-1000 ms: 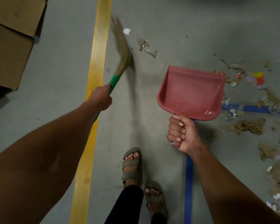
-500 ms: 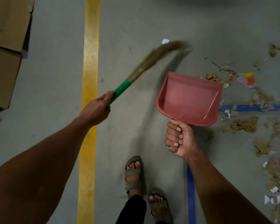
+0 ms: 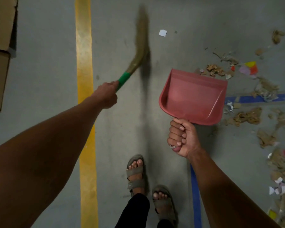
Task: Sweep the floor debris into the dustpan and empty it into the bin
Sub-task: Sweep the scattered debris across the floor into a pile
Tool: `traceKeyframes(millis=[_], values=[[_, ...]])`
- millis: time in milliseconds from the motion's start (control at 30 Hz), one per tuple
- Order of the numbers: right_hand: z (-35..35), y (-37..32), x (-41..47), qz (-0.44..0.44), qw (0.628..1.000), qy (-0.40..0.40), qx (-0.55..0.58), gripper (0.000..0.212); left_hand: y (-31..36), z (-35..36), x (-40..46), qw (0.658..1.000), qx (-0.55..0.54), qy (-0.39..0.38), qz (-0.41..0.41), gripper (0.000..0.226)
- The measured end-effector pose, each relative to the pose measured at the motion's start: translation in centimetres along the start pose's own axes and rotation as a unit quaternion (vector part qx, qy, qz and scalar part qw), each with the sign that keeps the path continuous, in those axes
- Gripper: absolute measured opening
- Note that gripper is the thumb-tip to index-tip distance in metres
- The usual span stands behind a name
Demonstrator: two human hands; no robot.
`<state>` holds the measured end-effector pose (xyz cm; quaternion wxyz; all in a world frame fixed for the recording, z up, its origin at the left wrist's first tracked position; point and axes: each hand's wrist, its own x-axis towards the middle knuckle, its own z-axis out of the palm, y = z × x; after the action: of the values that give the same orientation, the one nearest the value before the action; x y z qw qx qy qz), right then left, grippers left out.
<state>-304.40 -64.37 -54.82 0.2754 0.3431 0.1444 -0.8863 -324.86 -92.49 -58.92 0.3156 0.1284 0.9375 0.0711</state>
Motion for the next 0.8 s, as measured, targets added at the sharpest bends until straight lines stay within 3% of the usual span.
traceKeyframes(millis=[167, 267, 400, 533, 667, 800], values=[[-0.5, 0.1, -0.9, -0.012, 1.0, -0.019, 0.009, 0.04, 2.2, 1.3, -1.6, 0.986, 0.008, -0.046, 0.159, 0.071], [-0.4, -0.2, -1.2, -0.018, 1.0, -0.025, -0.003, 0.044, 2.5, 1.8, -2.5, 0.98, 0.007, -0.022, 0.198, 0.071], [-0.1, -0.6, -1.5, -0.025, 0.999, -0.029, -0.007, 0.046, 1.9, 2.1, -3.5, 0.985, -0.025, 0.051, 0.161, 0.068], [-0.1, -0.7, -1.8, -0.026, 0.999, -0.029, 0.004, 0.039, 1.7, 2.7, -4.0, 0.993, -0.049, 0.098, 0.04, 0.067], [-0.7, -0.6, -2.3, -0.022, 0.999, -0.046, 0.007, 0.039, 3.6, 3.8, -4.3, 0.996, -0.063, 0.042, -0.046, 0.05], [-2.0, -0.2, -3.7, -0.026, 0.998, -0.05, 0.016, 0.039, 7.8, 5.5, -5.4, 0.998, -0.043, -0.039, 0.008, 0.061]])
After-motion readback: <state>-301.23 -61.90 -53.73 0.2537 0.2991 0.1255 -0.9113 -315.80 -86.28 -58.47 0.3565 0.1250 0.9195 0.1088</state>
